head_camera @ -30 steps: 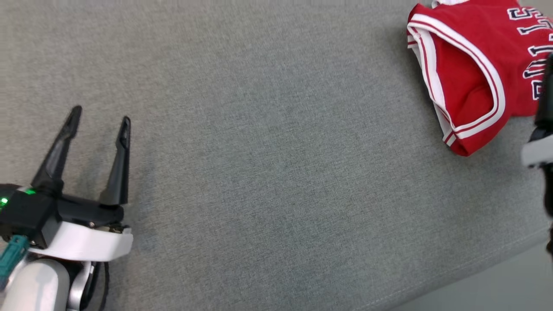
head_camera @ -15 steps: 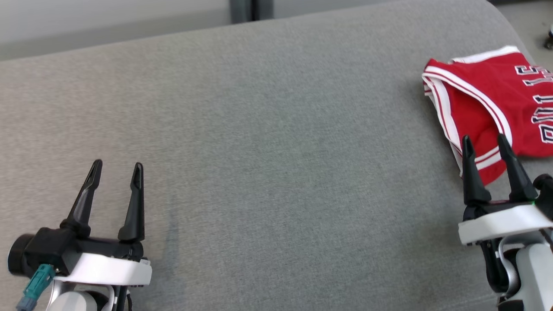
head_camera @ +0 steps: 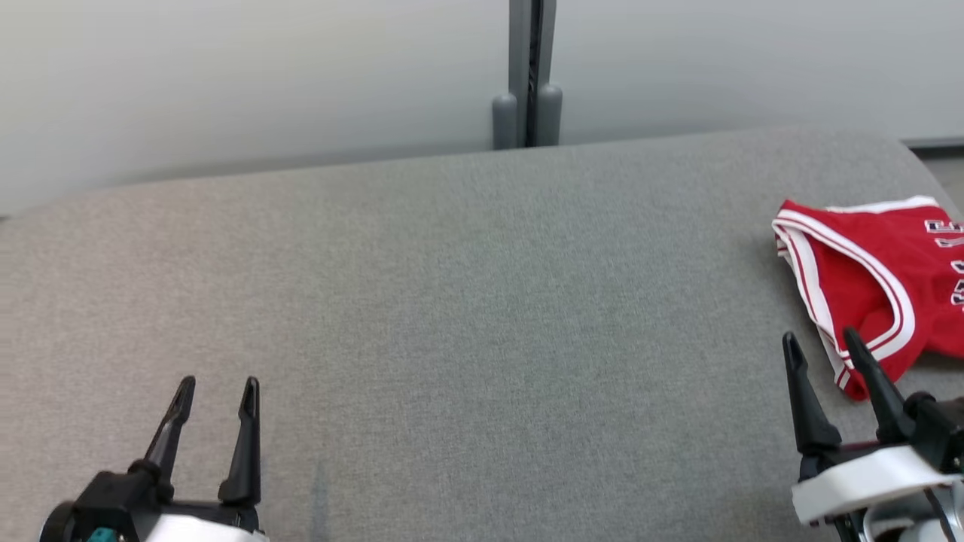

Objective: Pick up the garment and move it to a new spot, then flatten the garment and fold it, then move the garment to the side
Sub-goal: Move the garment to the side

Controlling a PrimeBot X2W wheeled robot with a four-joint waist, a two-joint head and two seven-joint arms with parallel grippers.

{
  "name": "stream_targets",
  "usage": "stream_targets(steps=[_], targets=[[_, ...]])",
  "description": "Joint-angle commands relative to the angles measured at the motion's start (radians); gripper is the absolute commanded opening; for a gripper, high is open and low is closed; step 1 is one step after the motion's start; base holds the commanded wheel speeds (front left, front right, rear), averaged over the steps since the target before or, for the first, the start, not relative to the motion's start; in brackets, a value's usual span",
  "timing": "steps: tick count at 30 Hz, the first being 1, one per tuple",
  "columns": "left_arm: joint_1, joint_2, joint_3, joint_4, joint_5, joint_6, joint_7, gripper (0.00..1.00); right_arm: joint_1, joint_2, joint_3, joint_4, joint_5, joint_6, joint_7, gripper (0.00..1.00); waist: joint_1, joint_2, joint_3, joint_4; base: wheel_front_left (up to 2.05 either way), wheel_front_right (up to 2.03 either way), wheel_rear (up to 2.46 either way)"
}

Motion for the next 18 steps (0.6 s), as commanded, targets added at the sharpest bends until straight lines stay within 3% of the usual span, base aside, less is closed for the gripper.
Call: stream_targets(steps=[1,18], targets=[[0.011,0.007,0.000,0.003,-0.007,0.005,0.003,1.00,0.020,-0.001,-0.009,-0.008,-0.005,0.000,0.008,1.00,0.0000,0.0000,-0.044,0.023,0.00,0.00,0.00],[0.127,0.007,0.004,0.010,-0.034,0.036,0.033,1.00,0.179,0.013,-0.044,-0.160,-0.026,0.000,0.098,1.00,0.0000,0.0000,-0.133,0.040,0.00,0.00,0.00]])
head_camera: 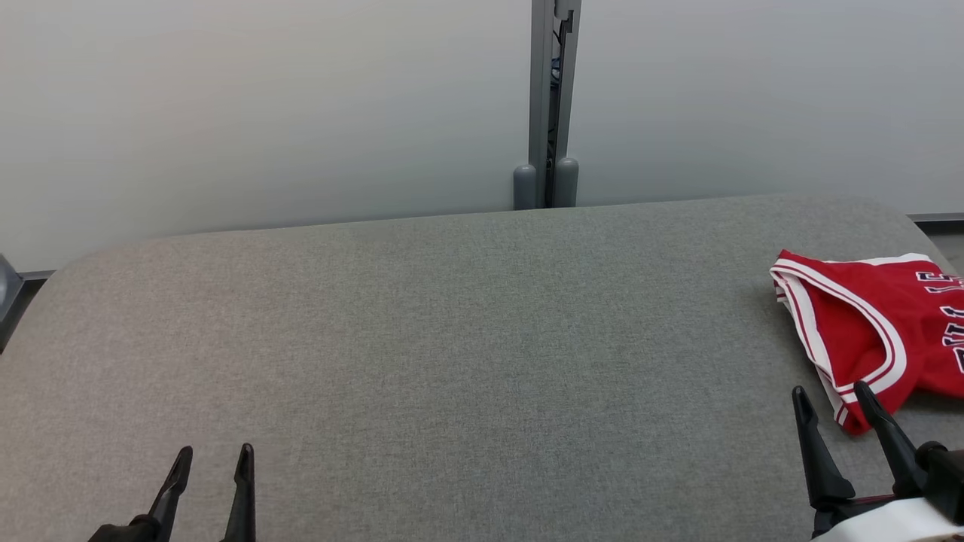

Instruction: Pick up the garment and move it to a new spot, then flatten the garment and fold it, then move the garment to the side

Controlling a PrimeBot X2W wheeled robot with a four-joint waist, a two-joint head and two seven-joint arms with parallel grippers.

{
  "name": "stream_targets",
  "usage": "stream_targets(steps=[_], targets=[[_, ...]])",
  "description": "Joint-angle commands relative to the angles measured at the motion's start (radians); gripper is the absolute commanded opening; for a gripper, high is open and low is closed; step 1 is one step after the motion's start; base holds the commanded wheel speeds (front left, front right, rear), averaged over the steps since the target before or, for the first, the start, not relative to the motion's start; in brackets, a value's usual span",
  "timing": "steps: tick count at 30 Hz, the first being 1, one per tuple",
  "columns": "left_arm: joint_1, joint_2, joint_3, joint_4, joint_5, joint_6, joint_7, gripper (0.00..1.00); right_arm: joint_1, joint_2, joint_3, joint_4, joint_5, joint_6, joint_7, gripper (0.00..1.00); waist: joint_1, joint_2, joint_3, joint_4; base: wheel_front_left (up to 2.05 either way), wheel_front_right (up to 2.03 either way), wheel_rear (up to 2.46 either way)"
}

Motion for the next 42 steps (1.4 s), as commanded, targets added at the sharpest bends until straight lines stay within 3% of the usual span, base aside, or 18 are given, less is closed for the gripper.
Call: stream_targets(steps=[1,42], targets=[[0.011,0.009,0.009,0.006,-0.010,0.006,0.001,1.00,0.013,-0.002,-0.005,-0.011,0.002,0.000,0.009,1.00,-0.0001,-0.0001,-0.005,0.004,0.00,0.00,0.00],[-0.010,0.014,0.015,0.032,-0.039,0.029,-0.026,1.00,0.038,0.005,-0.014,-0.033,0.004,0.000,0.040,1.00,-0.0001,-0.0001,0.004,0.047,0.00,0.00,0.00]])
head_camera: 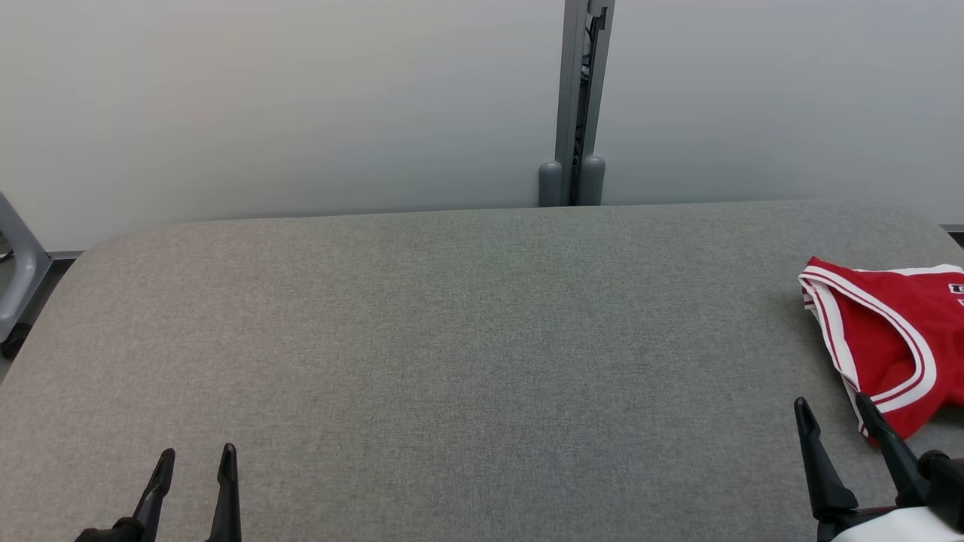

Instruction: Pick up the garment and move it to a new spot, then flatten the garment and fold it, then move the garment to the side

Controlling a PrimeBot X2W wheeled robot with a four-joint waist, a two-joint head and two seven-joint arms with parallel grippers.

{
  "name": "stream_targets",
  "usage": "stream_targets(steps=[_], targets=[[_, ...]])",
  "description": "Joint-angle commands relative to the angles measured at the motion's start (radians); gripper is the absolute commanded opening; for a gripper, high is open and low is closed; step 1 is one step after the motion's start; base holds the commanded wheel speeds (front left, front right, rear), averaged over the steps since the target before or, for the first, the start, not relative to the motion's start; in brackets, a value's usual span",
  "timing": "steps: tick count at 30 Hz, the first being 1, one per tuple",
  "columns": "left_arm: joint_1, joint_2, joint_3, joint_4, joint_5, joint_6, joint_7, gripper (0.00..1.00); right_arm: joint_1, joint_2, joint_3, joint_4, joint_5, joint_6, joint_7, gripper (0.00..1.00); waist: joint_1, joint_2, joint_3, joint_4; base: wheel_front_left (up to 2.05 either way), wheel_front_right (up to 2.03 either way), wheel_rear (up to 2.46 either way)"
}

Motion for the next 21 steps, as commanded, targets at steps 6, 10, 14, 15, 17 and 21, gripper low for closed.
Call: stream_targets(steps=[6,10,14,15,17,21], targets=[[-0.021,-0.002,0.000,0.008,-0.004,0.004,-0.010,1.00,0.000,-0.004,-0.001,-0.007,-0.001,0.000,0.011,1.00,0.0000,0.0000,0.001,-0.001,0.00,0.00,0.00],[0.006,-0.017,-0.006,0.027,-0.003,0.001,-0.003,0.00,0.009,0.008,0.003,0.020,0.004,0.000,0.007,0.00,0.0000,0.0000,0.002,-0.001,0.00,0.00,0.00],[0.006,-0.029,0.001,0.036,-0.040,-0.005,0.013,0.00,0.014,0.012,0.010,0.028,0.045,0.000,0.005,0.00,0.0000,0.0000,0.003,-0.001,0.00,0.00,0.00],[0.004,-0.030,0.006,0.035,-0.058,-0.008,0.020,0.00,0.012,0.012,0.012,0.028,0.065,0.000,0.005,0.00,0.0000,0.0000,0.003,-0.001,0.00,0.00,0.00],[0.000,-0.034,0.017,0.034,-0.094,-0.013,0.034,0.00,0.010,0.013,0.016,0.030,0.105,0.000,0.004,0.00,0.0000,0.0000,0.004,-0.002,0.00,0.00,0.00],[-0.007,-0.040,0.036,0.030,-0.162,-0.024,0.061,0.00,0.004,0.013,0.024,0.034,0.181,0.000,0.003,0.00,0.0000,0.0000,0.006,-0.002,0.00,0.00,0.00]])
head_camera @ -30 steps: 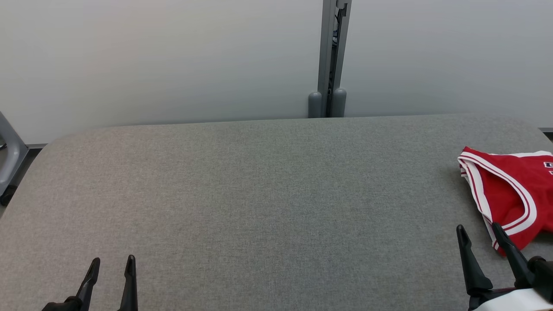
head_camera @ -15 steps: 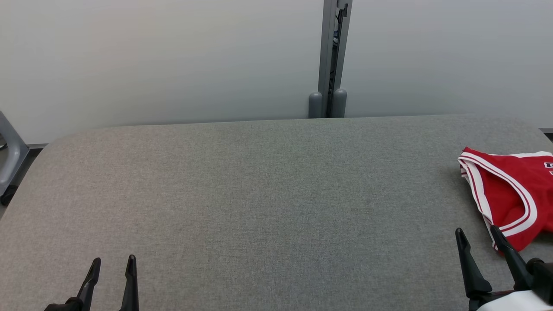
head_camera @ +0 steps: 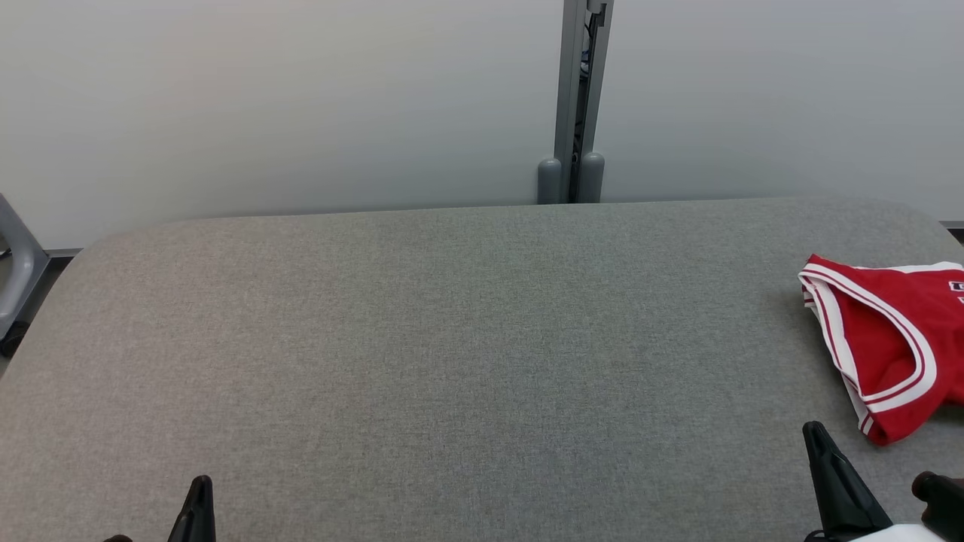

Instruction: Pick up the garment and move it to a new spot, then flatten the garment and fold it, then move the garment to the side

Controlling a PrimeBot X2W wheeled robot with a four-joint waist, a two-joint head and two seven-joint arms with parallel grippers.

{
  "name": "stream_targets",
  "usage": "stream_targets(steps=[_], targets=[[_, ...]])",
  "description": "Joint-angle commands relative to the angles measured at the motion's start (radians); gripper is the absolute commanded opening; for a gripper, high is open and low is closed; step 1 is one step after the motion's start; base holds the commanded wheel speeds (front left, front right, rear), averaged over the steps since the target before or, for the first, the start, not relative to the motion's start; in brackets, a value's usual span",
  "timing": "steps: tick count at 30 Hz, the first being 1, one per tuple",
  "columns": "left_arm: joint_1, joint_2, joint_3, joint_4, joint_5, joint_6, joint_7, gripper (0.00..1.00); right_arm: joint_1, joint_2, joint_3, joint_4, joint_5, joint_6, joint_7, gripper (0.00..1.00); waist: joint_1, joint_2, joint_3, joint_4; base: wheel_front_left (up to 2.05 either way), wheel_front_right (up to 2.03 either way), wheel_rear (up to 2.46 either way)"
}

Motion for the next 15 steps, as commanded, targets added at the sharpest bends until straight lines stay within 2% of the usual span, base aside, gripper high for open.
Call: stream_targets(steps=[1,15], targets=[[-0.027,0.008,0.015,-0.019,-0.030,-0.007,0.007,0.00,-0.023,-0.008,-0.001,-0.013,0.034,0.000,-0.004,0.00,0.0000,0.0000,0.000,0.000,0.00,0.00,0.00],[-0.050,-0.015,0.076,-0.029,-0.240,-0.041,0.090,0.00,-0.039,-0.005,0.024,-0.003,0.269,0.000,-0.007,0.00,0.0000,0.0000,0.006,-0.002,0.00,0.00,0.00]])
